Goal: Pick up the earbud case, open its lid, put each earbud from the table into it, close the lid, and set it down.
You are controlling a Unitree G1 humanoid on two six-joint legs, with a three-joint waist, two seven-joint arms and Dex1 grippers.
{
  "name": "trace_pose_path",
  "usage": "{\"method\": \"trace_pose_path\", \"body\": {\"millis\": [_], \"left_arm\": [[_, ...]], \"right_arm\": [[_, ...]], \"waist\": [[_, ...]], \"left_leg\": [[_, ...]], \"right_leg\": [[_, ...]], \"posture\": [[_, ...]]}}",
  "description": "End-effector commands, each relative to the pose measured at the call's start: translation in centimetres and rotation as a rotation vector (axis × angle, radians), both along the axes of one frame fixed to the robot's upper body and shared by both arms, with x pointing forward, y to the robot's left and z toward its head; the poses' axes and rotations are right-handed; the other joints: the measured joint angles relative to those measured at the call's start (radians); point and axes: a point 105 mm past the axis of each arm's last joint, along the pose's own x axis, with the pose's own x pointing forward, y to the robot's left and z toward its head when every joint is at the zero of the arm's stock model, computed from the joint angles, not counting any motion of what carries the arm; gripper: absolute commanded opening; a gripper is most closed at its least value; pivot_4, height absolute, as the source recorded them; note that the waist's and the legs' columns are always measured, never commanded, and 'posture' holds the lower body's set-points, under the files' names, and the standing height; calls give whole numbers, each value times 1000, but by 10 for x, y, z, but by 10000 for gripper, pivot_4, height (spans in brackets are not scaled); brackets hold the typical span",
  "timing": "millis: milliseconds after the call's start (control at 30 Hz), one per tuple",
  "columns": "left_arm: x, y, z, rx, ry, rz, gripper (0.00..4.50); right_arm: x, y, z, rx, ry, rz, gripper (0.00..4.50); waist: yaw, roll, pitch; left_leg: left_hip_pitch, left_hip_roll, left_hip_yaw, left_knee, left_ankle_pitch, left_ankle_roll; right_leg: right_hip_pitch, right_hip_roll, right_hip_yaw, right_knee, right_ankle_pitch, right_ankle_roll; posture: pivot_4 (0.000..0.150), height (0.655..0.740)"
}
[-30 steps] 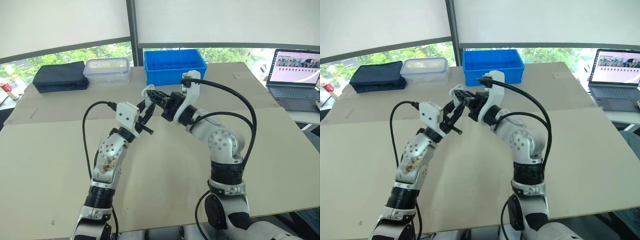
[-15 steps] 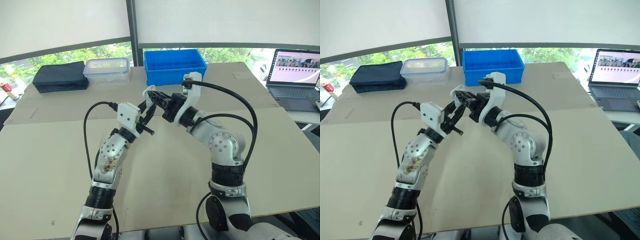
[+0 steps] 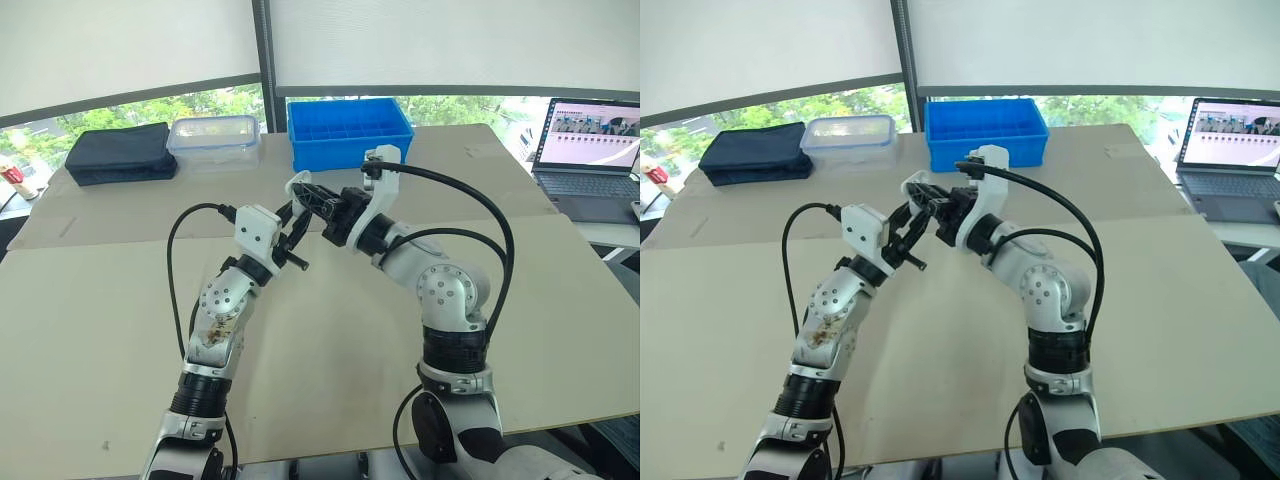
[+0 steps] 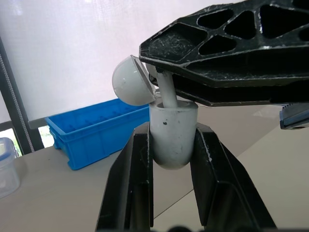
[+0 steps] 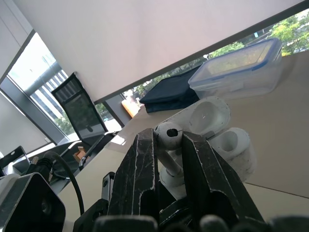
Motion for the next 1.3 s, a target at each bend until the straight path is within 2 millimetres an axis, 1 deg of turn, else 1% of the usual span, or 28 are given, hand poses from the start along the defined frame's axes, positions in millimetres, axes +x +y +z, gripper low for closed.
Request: {"method": "trace_pose_path", "body": {"millis": [33,133,167,200,233,333,600,733,867,1133,1200,1267,1300], "left_arm": [[-8,-8,27,-12,-107,-38,5504],[-8,-8,28,-12,-109,-39,5504],[-8,-8,28,-12,-109,-40,5504],[-8,-8,28,-12,-109,-40,5504],[-8,-9,28,-12,-109,-42,5504],[-8,-9,28,-12,-108,-46,5504],[-8,-10,27,-18,-101,-47,5504],[-8,-8,24,-22,-88,-48,5504],[-9,-7,22,-22,-81,-52,5504],[-9,-9,22,-26,-78,-60,5504],[-9,-7,20,-28,-68,-55,5504],[-9,-2,17,-32,-51,-47,5504],[-10,2,15,-20,-44,-45,5504]], "right_arm": [[-3,9,0,-5,-6,22,3527],[-2,8,-1,-4,-2,15,3527],[-1,8,-1,-2,0,11,8514],[-1,7,-2,-1,2,9,14763],[-1,7,-2,-1,1,5,16743],[0,6,-2,-2,-1,-1,27187],[2,1,2,21,-5,-15,27187],[9,-13,18,96,-36,-57,27187],[17,-28,24,108,-61,-104,27187],[19,-36,31,123,-84,-118,27187],[18,-40,32,98,-102,-118,27187],[20,-50,28,14,-127,-126,27187],[21,-58,23,-73,-157,-122,27187]], "waist": [[0,0,0],[0,0,0],[0,0,0],[0,0,0],[0,0,0],[-1,0,0],[0,0,0],[2,0,0],[2,0,0],[-1,0,0],[-1,0,0],[2,0,0],[3,0,0]], "left_leg": [[0,0,0,0,0,0],[0,0,0,0,0,0],[0,0,0,0,0,0],[0,0,0,0,0,0],[0,0,0,0,0,0],[0,0,0,0,0,0],[0,0,0,0,0,0],[0,0,0,0,0,0],[0,0,0,0,0,0],[0,1,0,0,0,0],[0,1,0,-1,0,0],[0,0,0,0,0,1],[0,0,0,0,0,1]], "right_leg": [[0,0,0,0,0,0],[0,0,0,0,0,0],[0,0,0,0,0,0],[0,0,0,0,0,0],[0,0,0,0,0,0],[0,0,0,0,0,0],[0,0,0,0,0,0],[0,0,0,0,0,0],[0,0,0,-1,0,0],[0,1,0,-1,0,0],[0,1,0,-1,0,0],[0,0,0,-1,0,0],[0,0,0,-1,0,0]], "posture": [[1500,7400],[1500,7400],[1500,7400],[1500,7400],[1500,7400],[1500,7400],[1500,7400],[1500,7400],[1500,7400],[1500,7400],[1500,7400],[1500,7400],[1500,7400]]}}
